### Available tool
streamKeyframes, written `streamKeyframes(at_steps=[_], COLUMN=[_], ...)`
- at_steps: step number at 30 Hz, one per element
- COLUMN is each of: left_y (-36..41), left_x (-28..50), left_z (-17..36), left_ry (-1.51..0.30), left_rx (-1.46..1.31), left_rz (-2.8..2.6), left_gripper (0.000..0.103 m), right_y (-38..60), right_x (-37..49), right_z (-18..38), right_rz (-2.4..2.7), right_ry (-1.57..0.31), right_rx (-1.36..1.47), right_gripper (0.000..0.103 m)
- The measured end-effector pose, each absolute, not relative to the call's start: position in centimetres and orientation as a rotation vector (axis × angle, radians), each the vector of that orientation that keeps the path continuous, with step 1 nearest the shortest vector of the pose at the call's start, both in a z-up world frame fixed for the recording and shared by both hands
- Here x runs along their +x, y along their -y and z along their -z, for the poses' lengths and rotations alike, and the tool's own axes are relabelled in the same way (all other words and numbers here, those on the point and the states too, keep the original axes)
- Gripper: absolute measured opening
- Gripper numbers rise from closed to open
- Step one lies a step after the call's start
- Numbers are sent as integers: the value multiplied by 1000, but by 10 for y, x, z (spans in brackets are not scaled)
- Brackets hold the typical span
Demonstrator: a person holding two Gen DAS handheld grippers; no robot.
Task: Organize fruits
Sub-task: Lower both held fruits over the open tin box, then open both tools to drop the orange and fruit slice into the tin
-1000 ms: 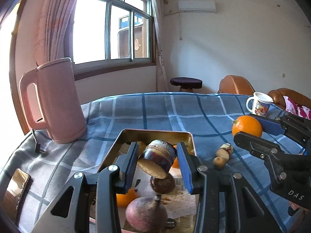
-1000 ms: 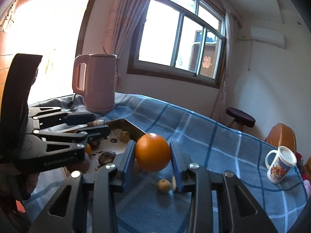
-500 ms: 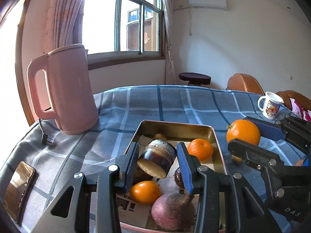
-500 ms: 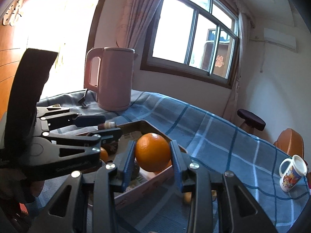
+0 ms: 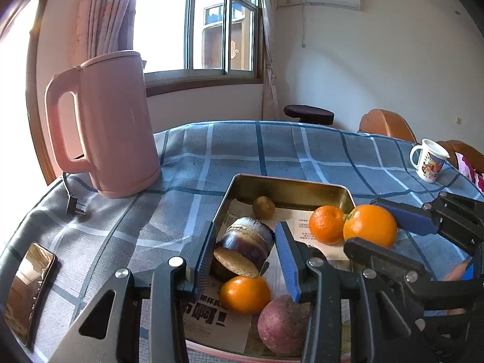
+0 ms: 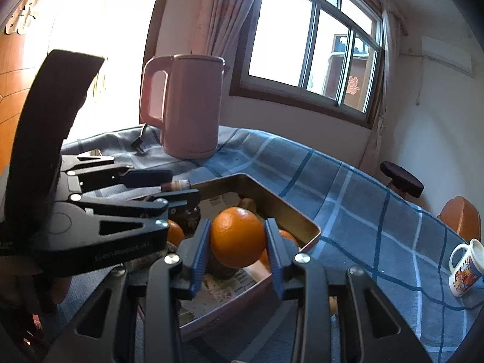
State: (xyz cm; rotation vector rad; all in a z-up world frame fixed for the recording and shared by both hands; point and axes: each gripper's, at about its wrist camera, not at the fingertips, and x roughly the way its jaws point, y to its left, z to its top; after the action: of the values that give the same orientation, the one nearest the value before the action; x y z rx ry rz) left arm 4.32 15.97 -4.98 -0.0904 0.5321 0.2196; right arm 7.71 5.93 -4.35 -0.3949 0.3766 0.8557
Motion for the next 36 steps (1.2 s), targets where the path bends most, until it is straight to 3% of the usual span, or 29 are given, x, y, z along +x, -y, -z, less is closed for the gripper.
streamKeyframes(at_steps=[29,31,33,36], left_y=[-156,-155,-154,-156], left_x=[52,50,49,43], left_z=[56,55,55,51], left_ry=[-582,-577,-572,-550], left_rx=[-68,-66,-67,-83], left_rz=[-195,-193,-189,-201], left_gripper=[43,43,47,61], right_y=[-74,-74,-74,-70], right_x=[81,81,81,81], right_z=[63,63,62,60], right_rz=[-871,-870,-876,-869], right_ry=[-461,-459,-457,-451], right_rx=[-462,-456,-446,-432], right_gripper=[39,40,56,59])
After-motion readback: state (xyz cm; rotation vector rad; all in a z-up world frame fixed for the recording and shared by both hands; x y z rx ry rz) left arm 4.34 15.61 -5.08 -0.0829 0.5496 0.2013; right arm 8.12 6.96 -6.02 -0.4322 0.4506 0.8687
